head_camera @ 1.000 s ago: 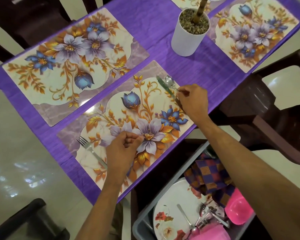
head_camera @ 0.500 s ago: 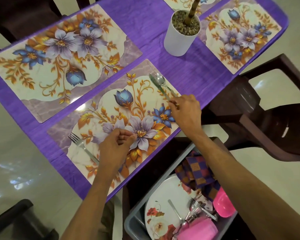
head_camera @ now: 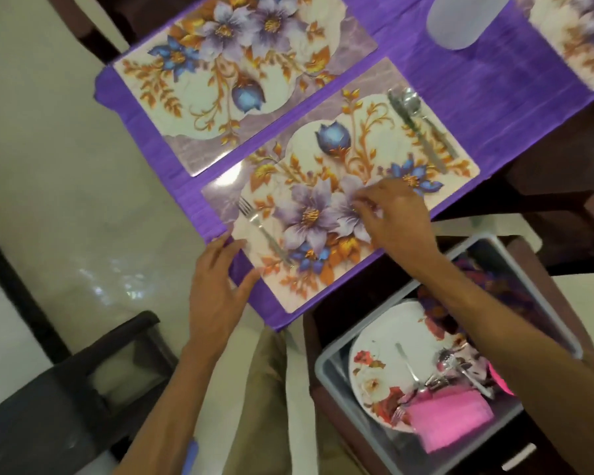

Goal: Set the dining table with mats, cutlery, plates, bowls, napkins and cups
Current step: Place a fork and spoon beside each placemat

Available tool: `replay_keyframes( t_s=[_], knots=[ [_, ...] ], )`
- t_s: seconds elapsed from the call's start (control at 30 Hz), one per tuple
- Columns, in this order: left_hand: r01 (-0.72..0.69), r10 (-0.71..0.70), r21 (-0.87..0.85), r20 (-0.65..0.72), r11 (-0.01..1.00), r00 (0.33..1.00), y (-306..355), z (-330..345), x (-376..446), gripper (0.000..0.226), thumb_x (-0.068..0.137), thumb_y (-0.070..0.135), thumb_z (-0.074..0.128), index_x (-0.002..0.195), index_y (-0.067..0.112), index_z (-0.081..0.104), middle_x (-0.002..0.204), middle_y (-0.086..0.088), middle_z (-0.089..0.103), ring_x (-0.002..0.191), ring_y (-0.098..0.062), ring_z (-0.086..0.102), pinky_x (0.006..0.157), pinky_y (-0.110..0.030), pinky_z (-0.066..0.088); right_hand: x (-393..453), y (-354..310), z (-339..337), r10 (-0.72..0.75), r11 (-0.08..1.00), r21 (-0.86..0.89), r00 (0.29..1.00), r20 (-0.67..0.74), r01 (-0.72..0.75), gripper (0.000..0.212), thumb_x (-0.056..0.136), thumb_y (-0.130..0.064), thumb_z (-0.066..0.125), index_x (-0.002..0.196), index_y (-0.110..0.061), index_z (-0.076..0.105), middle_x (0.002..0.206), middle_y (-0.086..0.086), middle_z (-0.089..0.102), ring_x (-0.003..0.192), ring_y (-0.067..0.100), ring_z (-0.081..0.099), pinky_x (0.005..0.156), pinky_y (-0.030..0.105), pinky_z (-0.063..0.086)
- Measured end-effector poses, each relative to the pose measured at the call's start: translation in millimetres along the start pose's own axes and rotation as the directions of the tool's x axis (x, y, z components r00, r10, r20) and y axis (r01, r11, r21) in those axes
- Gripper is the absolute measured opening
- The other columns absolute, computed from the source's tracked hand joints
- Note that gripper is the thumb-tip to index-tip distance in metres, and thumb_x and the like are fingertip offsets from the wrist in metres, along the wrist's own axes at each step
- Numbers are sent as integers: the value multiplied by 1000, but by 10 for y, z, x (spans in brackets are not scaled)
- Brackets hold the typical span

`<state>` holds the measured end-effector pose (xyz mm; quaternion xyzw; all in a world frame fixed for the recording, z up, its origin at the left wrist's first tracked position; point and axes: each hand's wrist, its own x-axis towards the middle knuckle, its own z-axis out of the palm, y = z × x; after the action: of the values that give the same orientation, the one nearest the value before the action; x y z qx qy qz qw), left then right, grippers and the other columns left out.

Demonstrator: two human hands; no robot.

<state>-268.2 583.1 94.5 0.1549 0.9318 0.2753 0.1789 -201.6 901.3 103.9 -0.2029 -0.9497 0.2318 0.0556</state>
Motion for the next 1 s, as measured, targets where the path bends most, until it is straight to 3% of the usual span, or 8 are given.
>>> replay_keyframes(
  t_s=[0.1, 0.2, 0.37, 0.53, 0.67, 0.9, 1.0],
  knots=[
    [-78, 76, 87, 31, 993, 997, -66, 99, -38, 68, 94, 54, 71, 152, 27, 50, 168, -1, 34, 154, -26, 33, 120, -51, 39, -331, -502, 316, -107, 991, 93, 990, 95, 98, 16, 87, -24, 76, 101, -17, 80, 97, 4, 72, 97, 29, 66, 77, 34, 52],
    [-143, 137, 182, 49, 973, 989, -22, 179, -7, 72, 96, 65, 58, 158, 31, 41, 172, -4, 26, 159, -30, 21, 122, -55, 33, -488, -774, 595, -198, 978, 88, 969, 150, 187, 28, 85, -30, 82, 109, -14, 77, 97, 4, 69, 93, 28, 64, 69, 37, 56],
    [-107, 85, 208, 115, 972, 990, -62, 230, 18, 73, 98, 76, 40, 162, 42, 27, 176, 5, 8, 163, -23, 1, 126, -60, 15, -518, -887, 786, -163, 987, 15, 974, 156, 163, 40, 92, -43, 73, 126, -21, 71, 102, 6, 58, 93, 28, 57, 70, 43, 54],
    [-131, 98, 228, 148, 965, 984, -120, 196, 31, 77, 99, 73, 41, 165, 41, 18, 176, 6, 5, 162, -21, -1, 128, -60, 15, -526, -917, 794, -179, 983, -10, 972, 151, 183, 38, 93, -40, 74, 124, -21, 73, 96, 6, 60, 88, 26, 58, 64, 38, 50],
    [-119, 98, 142, 148, 983, 984, -154, 215, 21, 84, 99, 71, 47, 165, 42, 6, 175, 10, 3, 162, -17, -2, 129, -57, 15, -555, -984, 807, -223, 974, -6, 962, 160, 227, 36, 93, -38, 73, 126, -21, 71, 95, 8, 61, 87, 27, 58, 64, 40, 51],
    [-134, 105, 164, 175, 977, 979, -150, 150, 27, 83, 95, 78, 34, 166, 40, 14, 175, 8, 7, 162, -18, -1, 130, -54, 10, -595, -995, 828, -223, 975, 18, 964, 143, 223, 32, 101, -38, 61, 126, -22, 71, 94, 8, 62, 86, 26, 57, 65, 42, 50],
    [-153, 115, 212, 184, 965, 976, -164, 131, 41, 85, 94, 79, 32, 166, 38, 14, 176, 6, 8, 162, -21, 3, 129, -55, 17, -594, -974, 840, -225, 974, 38, 962, 157, 221, 30, 101, -37, 61, 124, -22, 74, 95, 8, 62, 88, 27, 57, 65, 44, 51]
  ],
)
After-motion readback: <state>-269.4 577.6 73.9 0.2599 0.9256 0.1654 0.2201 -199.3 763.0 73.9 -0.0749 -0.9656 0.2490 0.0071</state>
